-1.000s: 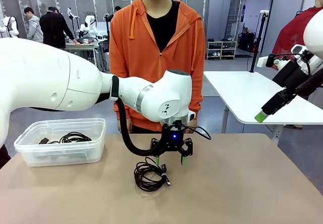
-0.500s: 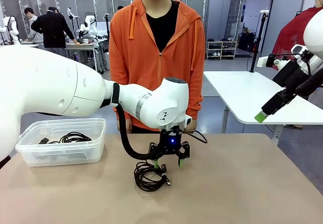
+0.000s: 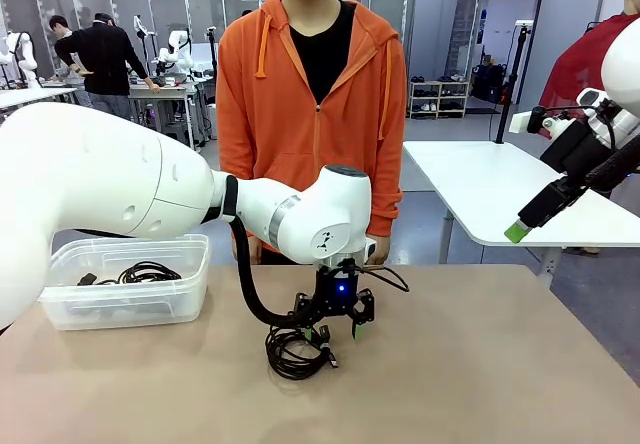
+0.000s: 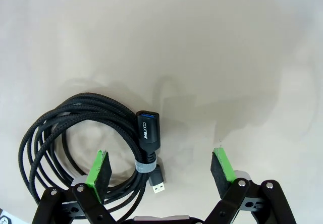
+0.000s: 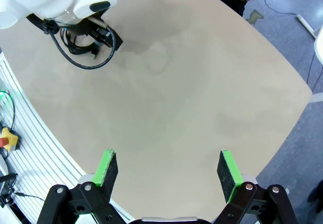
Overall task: Organize and store the cables.
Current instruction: Place the USB Extension Cable into the Organizing box.
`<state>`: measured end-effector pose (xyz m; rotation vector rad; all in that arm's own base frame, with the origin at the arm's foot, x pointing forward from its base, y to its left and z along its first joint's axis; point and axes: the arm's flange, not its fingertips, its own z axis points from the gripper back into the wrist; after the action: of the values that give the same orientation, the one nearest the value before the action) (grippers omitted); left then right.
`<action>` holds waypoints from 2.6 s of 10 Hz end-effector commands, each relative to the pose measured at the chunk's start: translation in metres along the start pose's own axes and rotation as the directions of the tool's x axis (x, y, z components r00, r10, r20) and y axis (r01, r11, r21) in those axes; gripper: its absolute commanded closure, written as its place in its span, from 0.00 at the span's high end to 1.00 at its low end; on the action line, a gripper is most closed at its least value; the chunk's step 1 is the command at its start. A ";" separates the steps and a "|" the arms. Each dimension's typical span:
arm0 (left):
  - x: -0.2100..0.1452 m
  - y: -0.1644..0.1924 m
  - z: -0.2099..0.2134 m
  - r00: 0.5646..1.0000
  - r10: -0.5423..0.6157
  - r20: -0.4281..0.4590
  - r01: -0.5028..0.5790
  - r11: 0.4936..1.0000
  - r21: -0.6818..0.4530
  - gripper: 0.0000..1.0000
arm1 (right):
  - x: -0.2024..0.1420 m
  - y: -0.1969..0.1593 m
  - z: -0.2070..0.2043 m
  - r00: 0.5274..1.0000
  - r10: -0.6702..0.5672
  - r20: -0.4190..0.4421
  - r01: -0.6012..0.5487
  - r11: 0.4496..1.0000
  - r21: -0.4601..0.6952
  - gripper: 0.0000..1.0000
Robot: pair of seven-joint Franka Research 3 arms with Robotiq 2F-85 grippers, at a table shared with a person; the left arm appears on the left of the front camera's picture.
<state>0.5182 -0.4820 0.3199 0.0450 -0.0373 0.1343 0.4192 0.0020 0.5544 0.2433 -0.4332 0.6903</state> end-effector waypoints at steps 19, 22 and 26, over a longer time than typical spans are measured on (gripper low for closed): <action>-0.028 0.015 0.002 0.996 -0.015 0.092 0.020 0.998 -0.056 0.00 | 0.000 0.001 0.001 1.000 -0.018 0.005 0.018 1.000 0.001 1.00; -0.047 0.033 0.092 0.975 -0.146 0.165 0.151 0.988 -0.019 0.10 | 0.000 0.001 0.001 1.000 -0.018 0.005 0.018 1.000 0.001 1.00; -0.065 0.025 0.163 0.941 -0.230 0.246 0.233 0.972 0.018 0.10 | 0.000 0.001 0.001 1.000 -0.018 0.005 0.018 1.000 0.001 1.00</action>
<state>0.4413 -0.4749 0.4870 0.0263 -0.2622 -0.1051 0.4192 0.0020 0.5545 0.2432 -0.4334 0.6902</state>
